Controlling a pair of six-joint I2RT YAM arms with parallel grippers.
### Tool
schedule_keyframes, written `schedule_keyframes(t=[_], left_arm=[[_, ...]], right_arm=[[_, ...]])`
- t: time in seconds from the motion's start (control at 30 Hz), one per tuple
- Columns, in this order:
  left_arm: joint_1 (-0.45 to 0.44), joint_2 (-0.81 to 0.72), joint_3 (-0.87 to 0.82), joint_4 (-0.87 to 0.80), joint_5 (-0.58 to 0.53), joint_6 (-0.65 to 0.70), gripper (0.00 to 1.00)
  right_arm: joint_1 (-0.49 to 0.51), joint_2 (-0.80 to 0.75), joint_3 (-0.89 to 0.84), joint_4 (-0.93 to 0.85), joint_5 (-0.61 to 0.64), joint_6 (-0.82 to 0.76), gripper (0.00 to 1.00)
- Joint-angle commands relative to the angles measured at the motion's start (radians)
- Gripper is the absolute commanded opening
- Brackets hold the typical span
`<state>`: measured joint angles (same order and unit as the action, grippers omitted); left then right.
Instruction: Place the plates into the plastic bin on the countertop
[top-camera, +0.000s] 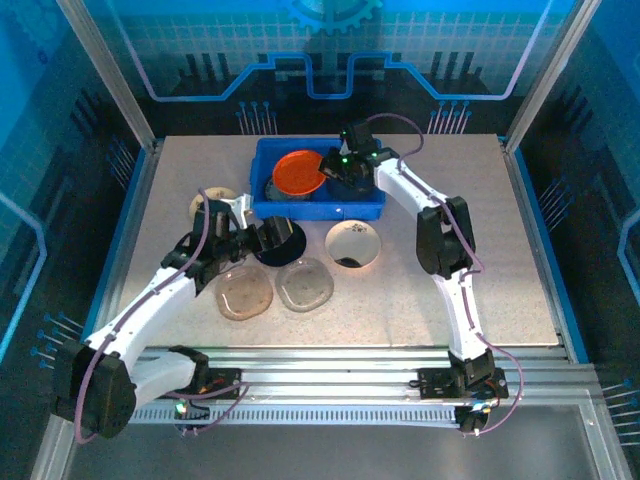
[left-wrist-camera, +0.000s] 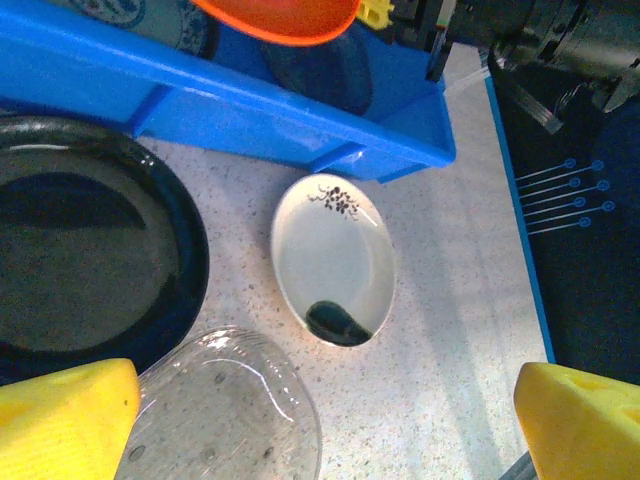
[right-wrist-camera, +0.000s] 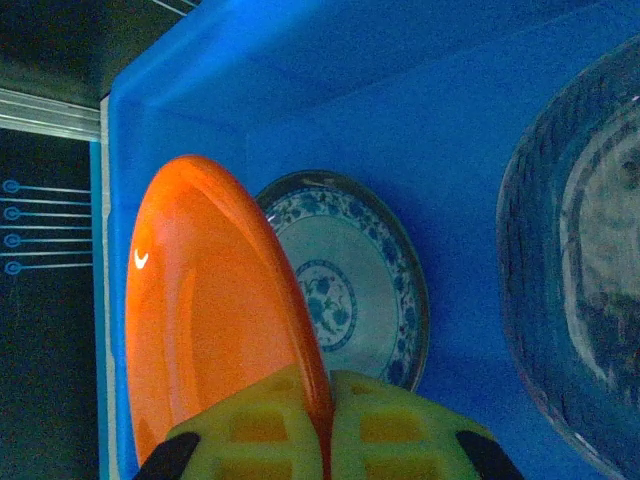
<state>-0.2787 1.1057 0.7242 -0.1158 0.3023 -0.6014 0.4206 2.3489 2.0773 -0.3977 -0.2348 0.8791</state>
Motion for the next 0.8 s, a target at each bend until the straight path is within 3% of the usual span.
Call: schedule_keyframes(t=[0.0, 0.37, 0.63, 0.77], left_arm=[[0.014, -0.005, -0.019, 0.011, -0.005, 0.016, 0.97], [0.046, 0.010, -0.014, 0.002, -0.004, 0.022, 0.97], [0.050, 0.086, 0.082, -0.112, -0.036, 0.097, 0.97], [0.050, 0.079, 0.082, -0.107, -0.037, 0.097, 0.97]], right_arm=[[0.008, 0.050, 0.066, -0.045, 0.020, -0.004, 0.00], [0.024, 0.271, 0.350, -0.142, 0.034, -0.009, 0.00], [0.060, 0.416, 0.561, -0.184, 0.040, 0.011, 0.00], [0.071, 0.435, 0.589, -0.199, 0.044, 0.009, 0.00]])
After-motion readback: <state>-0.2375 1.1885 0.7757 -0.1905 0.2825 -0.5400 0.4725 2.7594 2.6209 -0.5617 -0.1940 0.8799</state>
